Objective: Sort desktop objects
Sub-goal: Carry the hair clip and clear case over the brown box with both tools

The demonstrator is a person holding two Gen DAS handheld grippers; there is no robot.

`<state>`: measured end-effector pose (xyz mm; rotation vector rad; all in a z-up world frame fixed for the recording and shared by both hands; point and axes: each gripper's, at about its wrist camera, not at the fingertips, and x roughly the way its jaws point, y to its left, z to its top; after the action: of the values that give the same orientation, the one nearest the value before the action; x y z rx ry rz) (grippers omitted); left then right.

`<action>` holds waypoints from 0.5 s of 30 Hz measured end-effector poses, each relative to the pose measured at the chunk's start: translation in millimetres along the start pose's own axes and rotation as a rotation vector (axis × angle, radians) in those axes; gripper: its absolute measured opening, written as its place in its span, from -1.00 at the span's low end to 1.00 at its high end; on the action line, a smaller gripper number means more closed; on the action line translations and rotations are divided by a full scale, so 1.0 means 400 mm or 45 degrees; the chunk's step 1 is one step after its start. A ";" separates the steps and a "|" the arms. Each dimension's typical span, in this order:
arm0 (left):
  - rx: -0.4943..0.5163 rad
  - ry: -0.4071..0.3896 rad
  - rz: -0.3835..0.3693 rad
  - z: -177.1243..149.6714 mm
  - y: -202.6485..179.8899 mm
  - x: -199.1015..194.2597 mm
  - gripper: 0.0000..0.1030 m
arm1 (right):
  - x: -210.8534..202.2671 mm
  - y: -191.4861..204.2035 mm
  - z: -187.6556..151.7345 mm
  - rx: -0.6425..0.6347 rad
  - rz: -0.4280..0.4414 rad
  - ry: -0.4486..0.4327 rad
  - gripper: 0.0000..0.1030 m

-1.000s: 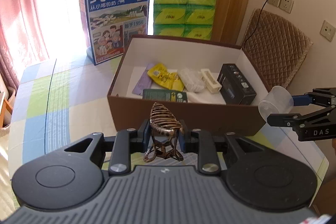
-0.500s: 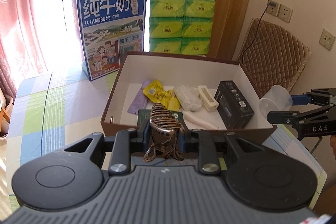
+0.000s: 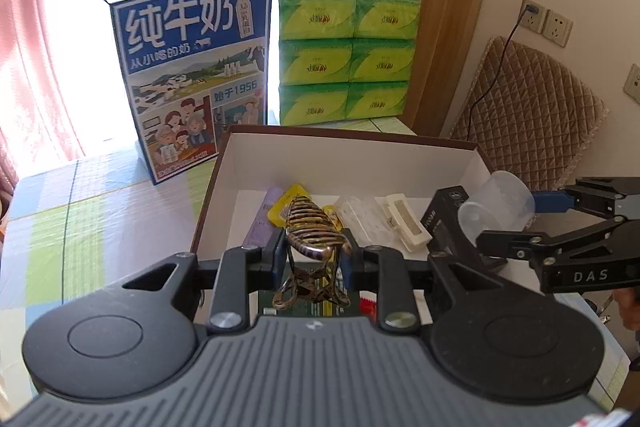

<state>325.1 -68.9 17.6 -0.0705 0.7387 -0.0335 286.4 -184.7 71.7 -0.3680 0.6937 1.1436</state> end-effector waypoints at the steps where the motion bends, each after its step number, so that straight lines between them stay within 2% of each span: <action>1: 0.001 0.012 0.006 0.008 0.003 0.016 -0.57 | 0.015 -0.001 0.008 -0.004 0.000 0.006 0.34; 15: 0.041 0.117 0.049 0.069 0.032 0.201 -0.57 | 0.193 -0.025 0.072 -0.051 -0.045 0.093 0.34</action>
<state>403.0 -59.2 -16.9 -0.0238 0.8310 -0.0121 323.3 -117.2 40.6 -0.4557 0.7263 1.1161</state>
